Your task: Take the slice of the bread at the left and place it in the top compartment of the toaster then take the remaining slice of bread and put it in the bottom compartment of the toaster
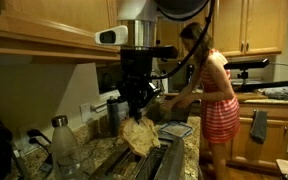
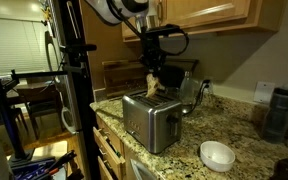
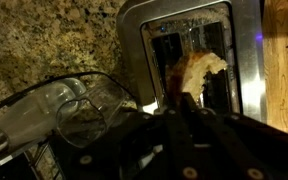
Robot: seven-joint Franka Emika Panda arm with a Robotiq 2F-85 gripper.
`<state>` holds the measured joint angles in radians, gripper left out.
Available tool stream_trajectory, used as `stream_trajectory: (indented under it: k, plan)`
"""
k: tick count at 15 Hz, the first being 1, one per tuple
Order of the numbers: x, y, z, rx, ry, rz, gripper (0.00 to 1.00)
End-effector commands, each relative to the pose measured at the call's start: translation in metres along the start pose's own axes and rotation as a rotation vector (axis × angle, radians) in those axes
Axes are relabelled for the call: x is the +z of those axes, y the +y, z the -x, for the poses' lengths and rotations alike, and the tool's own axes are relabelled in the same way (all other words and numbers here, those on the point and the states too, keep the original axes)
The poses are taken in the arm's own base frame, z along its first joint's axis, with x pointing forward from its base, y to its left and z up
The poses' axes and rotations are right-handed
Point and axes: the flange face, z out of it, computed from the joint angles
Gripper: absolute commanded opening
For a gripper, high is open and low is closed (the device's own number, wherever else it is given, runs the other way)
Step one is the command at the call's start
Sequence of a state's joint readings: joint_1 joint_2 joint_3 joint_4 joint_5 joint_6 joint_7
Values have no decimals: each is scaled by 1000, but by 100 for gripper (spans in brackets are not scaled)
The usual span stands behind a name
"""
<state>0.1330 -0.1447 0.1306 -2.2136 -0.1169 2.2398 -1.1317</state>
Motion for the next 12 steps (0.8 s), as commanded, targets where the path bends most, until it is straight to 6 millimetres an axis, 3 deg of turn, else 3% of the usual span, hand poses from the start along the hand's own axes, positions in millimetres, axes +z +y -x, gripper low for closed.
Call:
stream_trajectory:
  k: [1,12]
  plan:
    - [-20,-25,8,-31,18,33,9]
    - [-20,-57,42,-96,43,24,9]
